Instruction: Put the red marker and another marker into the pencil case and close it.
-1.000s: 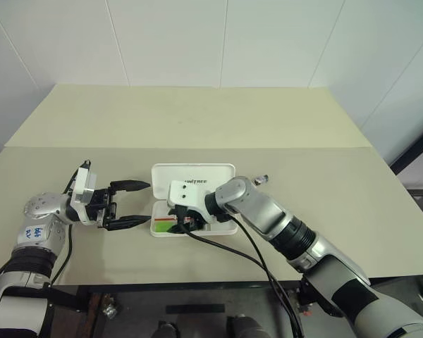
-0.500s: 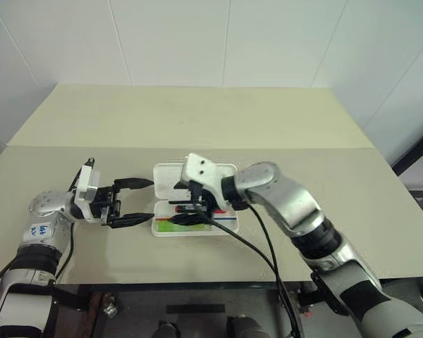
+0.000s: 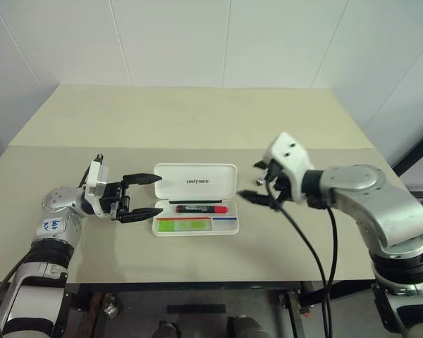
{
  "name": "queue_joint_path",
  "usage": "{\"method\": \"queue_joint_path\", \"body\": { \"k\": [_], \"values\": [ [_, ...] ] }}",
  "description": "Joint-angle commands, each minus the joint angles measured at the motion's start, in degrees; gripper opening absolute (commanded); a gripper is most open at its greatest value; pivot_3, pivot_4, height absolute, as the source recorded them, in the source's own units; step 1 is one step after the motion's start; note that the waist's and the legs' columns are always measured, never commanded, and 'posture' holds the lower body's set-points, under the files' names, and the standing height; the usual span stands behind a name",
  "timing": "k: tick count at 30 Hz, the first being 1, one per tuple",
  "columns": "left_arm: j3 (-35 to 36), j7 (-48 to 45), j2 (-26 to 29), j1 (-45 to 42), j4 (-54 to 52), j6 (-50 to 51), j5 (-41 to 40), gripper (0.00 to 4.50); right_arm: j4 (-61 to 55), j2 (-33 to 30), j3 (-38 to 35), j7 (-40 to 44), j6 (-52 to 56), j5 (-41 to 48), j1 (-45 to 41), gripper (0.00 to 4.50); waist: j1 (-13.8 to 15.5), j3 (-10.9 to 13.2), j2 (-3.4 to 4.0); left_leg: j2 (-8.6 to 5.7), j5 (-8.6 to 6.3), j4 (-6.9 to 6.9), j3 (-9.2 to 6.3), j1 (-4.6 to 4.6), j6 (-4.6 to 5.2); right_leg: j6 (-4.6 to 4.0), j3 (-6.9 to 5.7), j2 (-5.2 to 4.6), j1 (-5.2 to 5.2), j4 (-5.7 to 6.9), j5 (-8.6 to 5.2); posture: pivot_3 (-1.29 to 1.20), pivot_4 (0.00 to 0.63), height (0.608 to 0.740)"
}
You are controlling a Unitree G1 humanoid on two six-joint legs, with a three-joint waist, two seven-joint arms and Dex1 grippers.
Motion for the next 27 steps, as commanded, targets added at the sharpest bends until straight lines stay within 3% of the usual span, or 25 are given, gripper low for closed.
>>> {"method": "queue_joint_path", "body": {
  "k": [1,7,14,21,27],
  "values": [
    [1.03,-6.42,-0.37,-1.69,-0.28,-0.19,0.15,4.5,1.89,0.29,-4.23,-6.76,-2.7,-3.09,2.57,4.46,0.06,0.0,0.0,0.0,0.0,-0.01,0.01,0.0,0.0,0.0,0.0,0.01,0.0,-0.01,0.0,0.0,0.15,0.74],
    [0.59,-6.42,-1.19,-3.08,0.04,0.25,0.52,4.5,6.37,6.45,-6.02,-15.17,-7.13,-5.43,6.36,4.46,-0.08,0.0,0.01,0.0,0.01,0.01,0.05,0.01,0.01,0.0,0.1,0.43,-0.02,0.07,0.0,0.0,0.15,0.74],
    [0.39,-6.42,-2.09,-4.57,0.91,0.52,1.39,4.5,14.1,-0.11,3.45,-4.78,-21.88,-6.39,8.98,4.46,-0.12,0.0,0.01,-0.02,0.01,0.03,0.1,0.02,0.01,0.02,0.15,0.48,-0.01,0.07,0.01,0.0,0.15,0.74],
    [1.29,-6.42,-2.68,-4.03,-1.49,1.35,1.69,4.5,38.97,-0.35,9.21,3.91,-38.53,-9.83,-2.23,4.46,-0.38,0.02,0.03,-0.01,0.01,0.13,0.5,0.06,0.01,0.05,0.15,0.66,0.01,0.14,0.03,0.0,0.15,0.74],
    [3.55,-6.32,-2.69,-1.79,-4.82,2.49,2.16,4.5,54.43,4.54,7.48,0.5,-42.15,-11.75,-10.71,4.46,-0.37,0.02,0.04,0.1,0.03,0.07,0.52,0.07,-0.03,0.03,0.12,0.68,-0.02,0.17,0.03,0.0,0.15,0.74]
  ]
}}
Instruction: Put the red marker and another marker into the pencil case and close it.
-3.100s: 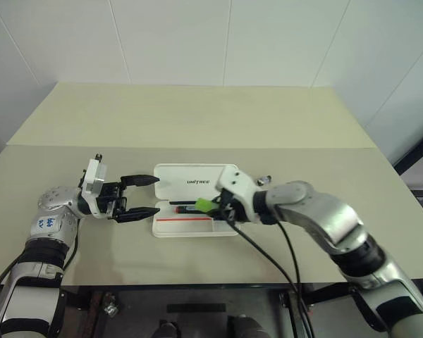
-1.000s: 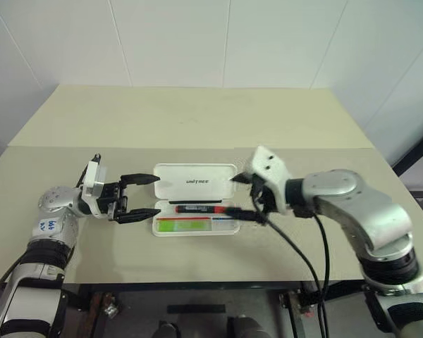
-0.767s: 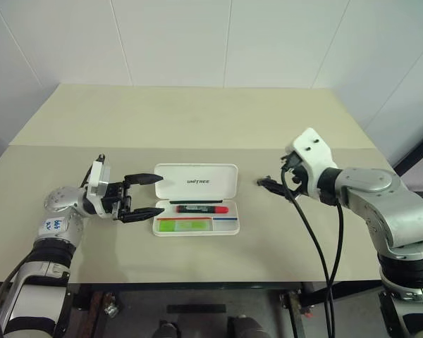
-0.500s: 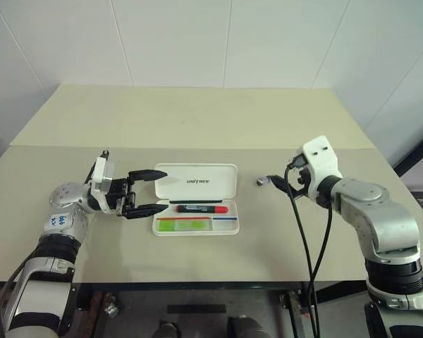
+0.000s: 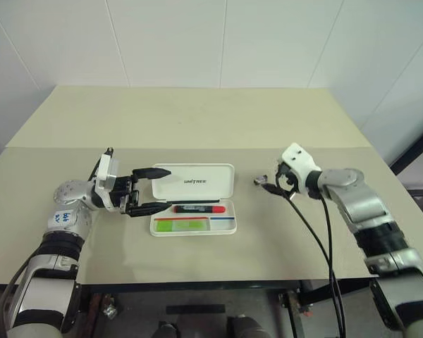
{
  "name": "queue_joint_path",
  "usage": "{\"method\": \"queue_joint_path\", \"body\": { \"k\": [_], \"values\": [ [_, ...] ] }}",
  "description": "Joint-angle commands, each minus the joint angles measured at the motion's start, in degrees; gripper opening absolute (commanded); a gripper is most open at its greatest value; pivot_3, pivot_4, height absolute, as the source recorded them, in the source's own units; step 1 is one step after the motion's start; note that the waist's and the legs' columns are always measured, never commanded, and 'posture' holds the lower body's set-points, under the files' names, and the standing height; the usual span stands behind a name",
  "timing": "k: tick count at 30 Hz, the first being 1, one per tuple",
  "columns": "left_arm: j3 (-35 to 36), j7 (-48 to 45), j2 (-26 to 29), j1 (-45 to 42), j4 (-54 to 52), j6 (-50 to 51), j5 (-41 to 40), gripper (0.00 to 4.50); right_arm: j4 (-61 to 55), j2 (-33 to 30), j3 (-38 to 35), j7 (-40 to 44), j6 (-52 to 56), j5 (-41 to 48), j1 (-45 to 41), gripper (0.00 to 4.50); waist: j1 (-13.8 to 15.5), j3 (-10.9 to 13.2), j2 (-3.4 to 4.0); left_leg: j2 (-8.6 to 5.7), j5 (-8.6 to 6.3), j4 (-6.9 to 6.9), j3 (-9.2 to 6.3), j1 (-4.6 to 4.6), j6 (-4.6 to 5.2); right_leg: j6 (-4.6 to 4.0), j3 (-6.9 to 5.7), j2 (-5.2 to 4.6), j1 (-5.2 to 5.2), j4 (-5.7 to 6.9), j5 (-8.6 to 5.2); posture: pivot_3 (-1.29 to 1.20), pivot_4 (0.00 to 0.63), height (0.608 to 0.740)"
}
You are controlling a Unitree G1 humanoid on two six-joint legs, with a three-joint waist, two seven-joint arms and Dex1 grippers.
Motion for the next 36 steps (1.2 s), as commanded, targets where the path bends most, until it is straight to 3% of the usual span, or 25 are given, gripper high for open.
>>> {"method": "queue_joint_path", "body": {
  "k": [1,19,36],
  "values": [
    [2.91,-6.22,0.47,1.41,-3.53,0.77,0.16,4.5,3.48,2.09,-2.5,-1.91,-2.06,-0.17,-2.29,4.46,-0.03,0.0,0.0,0.02,0.0,-0.02,0.0,0.0,-0.01,-0.01,0.0,-0.01,0.0,-0.01,0.0,0.0,0.15,0.74],
    [5.16,-5.58,-0.97,3.25,-6.72,2.64,1.83,4.5,3.73,9.21,-9.45,-14.38,5.49,0.51,0.76,4.46,0.04,0.01,0.02,0.01,0.06,0.02,-0.04,0.0,-0.1,0.01,0.03,-0.15,0.0,0.09,0.01,0.0,0.15,0.74],
    [5.17,-6.25,-2.0,2.41,-5.01,2.27,2.84,4.5,-18.44,7.36,-7.18,-8.63,16.42,2.95,12.17,4.46,0.1,0.0,0.03,-0.01,0.07,0.08,-0.05,0.04,-0.11,0.01,0.02,-0.08,0.04,0.14,0.01,0.0,0.15,0.74]
  ]
}}
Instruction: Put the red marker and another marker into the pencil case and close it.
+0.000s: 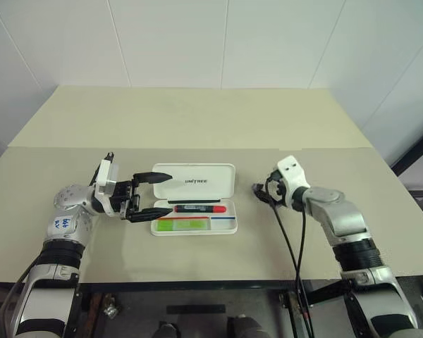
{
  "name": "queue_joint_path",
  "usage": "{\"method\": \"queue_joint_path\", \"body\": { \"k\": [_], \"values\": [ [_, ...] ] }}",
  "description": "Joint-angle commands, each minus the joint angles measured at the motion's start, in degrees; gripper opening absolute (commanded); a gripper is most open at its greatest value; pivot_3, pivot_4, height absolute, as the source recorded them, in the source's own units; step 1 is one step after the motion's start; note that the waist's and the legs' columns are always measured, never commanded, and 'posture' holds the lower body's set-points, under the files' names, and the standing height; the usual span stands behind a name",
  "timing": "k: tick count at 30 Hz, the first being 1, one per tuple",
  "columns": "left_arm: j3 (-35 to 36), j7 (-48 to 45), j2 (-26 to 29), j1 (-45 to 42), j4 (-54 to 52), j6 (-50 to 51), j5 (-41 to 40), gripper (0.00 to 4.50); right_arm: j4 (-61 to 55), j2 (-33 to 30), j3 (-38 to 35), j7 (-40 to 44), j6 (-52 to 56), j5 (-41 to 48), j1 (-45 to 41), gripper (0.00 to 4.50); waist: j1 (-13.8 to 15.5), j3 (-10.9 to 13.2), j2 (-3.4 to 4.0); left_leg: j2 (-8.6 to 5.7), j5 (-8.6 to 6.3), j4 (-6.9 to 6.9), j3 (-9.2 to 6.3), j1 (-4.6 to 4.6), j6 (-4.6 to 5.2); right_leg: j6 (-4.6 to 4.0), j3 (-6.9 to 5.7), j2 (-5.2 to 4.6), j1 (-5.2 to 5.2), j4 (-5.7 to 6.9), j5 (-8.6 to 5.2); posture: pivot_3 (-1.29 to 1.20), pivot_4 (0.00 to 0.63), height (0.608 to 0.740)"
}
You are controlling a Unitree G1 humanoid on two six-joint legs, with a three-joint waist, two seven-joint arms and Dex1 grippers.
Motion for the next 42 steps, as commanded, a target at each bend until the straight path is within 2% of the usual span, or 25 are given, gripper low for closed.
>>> {"method": "queue_joint_path", "body": {
  "k": [1,8,17,24,34,42],
  "values": [
    [1.33,-6.28,-0.35,-1.01,-0.32,-0.54,0.29,4.5,-4.01,-0.49,-0.51,0.69,1.27,1.03,0.82,4.46,-0.02,0.0,0.0,0.0,0.0,0.0,0.0,0.0,0.0,0.0,0.0,0.0,0.0,-0.01,0.0,0.0,0.15,0.74],
    [1.4,-6.27,-0.7,-1.48,0.51,-0.93,0.66,4.5,-7.32,0.59,-1.23,0.86,1.89,3.38,1.19,4.46,0.0,0.0,0.0,0.0,0.0,-0.02,0.0,0.0,0.0,0.0,0.01,0.02,-0.01,-0.01,0.0,0.0,0.15,0.74],
    [1.58,-6.41,-0.71,-1.62,0.93,-1.02,0.94,4.5,-14.38,-1.66,0.57,2.43,7.66,5.48,3.98,4.46,0.14,0.0,0.0,0.0,0.0,-0.01,-0.1,-0.02,0.0,0.0,0.01,-0.04,0.0,-0.04,0.0,0.0,0.15,0.74],
    [1.46,-6.42,-0.79,-1.6,0.81,-0.91,0.32,4.5,-14.21,-0.68,-0.9,-0.87,10.43,5.2,5.57,4.46,0.14,0.0,0.0,-0.01,0.0,-0.02,-0.1,-0.02,0.0,0.0,0.0,-0.01,-0.01,-0.03,0.0,0.0,0.15,0.74],
    [1.49,-6.42,-0.71,-1.64,0.92,-0.92,-0.06,4.5,-11.55,8.89,-7.85,-11.82,14.99,6.43,4.92,4.46,0.01,-0.01,-0.02,-0.01,0.05,0.12,-0.31,0.03,0.03,0.03,0.01,0.01,0.09,-0.01,0.13,0.0,0.15,0.74],
    [1.66,-6.42,-0.67,-1.4,0.87,-1.01,0.04,4.5,-11.85,13.73,-8.99,-22.29,16.21,3.0,6.37,4.46,0.06,-0.02,-0.03,-0.01,0.29,0.11,-0.31,0.03,0.1,0.05,0.02,-0.02,0.13,-0.06,0.36,0.0,0.15,0.74]
  ]
}}
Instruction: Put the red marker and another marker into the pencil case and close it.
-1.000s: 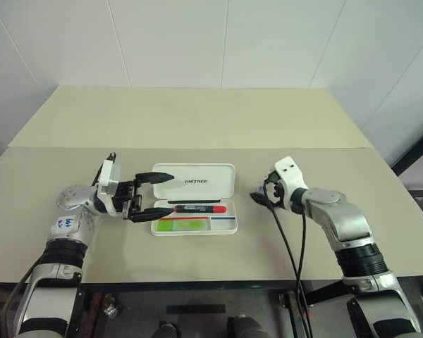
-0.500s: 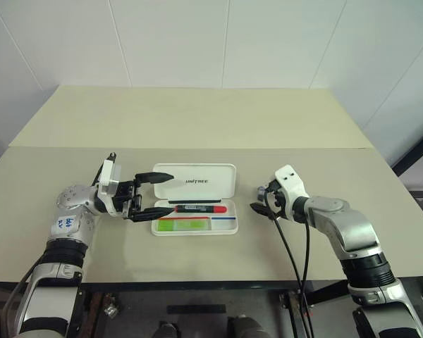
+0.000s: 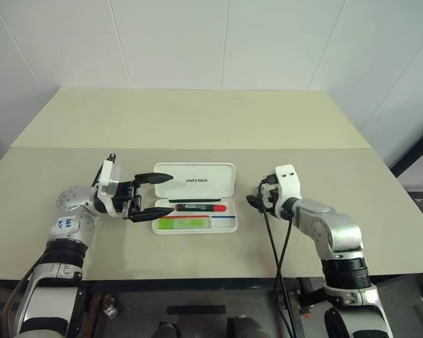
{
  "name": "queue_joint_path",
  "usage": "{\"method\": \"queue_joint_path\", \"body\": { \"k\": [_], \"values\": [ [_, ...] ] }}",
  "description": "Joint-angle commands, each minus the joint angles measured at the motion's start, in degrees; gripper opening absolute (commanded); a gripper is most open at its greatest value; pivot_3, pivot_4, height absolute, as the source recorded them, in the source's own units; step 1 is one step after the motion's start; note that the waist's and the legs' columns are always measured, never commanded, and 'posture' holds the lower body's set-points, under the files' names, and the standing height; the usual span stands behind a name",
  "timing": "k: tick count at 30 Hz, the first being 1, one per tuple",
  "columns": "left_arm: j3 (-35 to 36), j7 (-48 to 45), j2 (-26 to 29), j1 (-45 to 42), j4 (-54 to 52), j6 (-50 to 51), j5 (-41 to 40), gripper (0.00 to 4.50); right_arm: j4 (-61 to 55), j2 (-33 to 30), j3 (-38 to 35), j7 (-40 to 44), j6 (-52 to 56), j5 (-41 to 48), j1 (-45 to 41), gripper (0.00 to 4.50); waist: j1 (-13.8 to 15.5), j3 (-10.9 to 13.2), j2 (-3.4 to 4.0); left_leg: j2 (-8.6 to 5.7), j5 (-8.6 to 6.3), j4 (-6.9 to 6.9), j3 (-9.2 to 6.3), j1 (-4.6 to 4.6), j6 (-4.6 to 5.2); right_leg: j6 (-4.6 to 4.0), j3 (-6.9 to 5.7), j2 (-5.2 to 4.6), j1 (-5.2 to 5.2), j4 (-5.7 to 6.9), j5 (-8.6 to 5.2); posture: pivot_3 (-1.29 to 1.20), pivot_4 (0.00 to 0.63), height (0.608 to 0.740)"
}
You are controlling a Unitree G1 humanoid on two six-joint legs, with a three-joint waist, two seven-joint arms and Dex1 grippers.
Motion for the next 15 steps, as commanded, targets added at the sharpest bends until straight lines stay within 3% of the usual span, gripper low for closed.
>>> {"method": "queue_joint_path", "body": {
  "k": [1,6,7,10,15],
  "values": [
    [1.39,-6.42,0.31,-0.84,-0.99,-0.66,-0.77,4.5,0.84,1.11,-1.55,-5.73,0.58,-2.56,1.67,4.46,0.01,-0.01,-0.01,0.0,0.02,0.0,0.0,0.0,0.0,0.0,0.0,-0.01,0.0,-0.01,0.02,0.0,0.15,0.74],
    [1.37,-6.42,0.23,-0.91,-0.92,-0.72,-0.67,4.5,1.16,1.2,0.89,-9.36,-0.58,-5.14,3.69,4.46,0.65,-0.05,-0.07,-0.04,0.09,0.0,0.03,0.0,0.02,-0.01,-0.06,-0.06,0.11,-0.15,0.11,0.0,0.15,0.74],
    [1.35,-6.42,0.22,-0.92,-0.91,-0.73,-0.66,4.5,1.04,1.55,0.71,-9.67,-0.11,-4.86,3.92,4.29,0.76,-0.05,-0.07,-0.07,0.11,0.0,0.04,0.0,0.05,0.0,-0.05,-0.11,0.12,-0.18,0.13,0.0,0.15,0.74],
    [1.29,-6.42,0.26,-0.96,-0.88,-0.74,-0.64,4.5,0.15,2.24,0.36,-10.46,0.24,-4.45,4.24,3.61,1.34,-0.07,-0.1,-0.07,0.13,0.0,0.05,0.0,0.08,0.0,-0.04,-0.12,0.12,-0.19,0.16,0.0,0.15,0.74],
    [1.21,-6.42,0.24,-1.01,-0.92,-0.76,-0.73,4.5,-0.46,1.37,0.7,-9.98,0.05,-4.54,4.51,2.0,1.97,-0.07,-0.1,-0.08,0.19,-0.01,0.18,-0.01,0.09,-0.03,-0.11,-0.14,0.15,-0.22,0.18,0.0,0.15,0.74]
  ]
}}
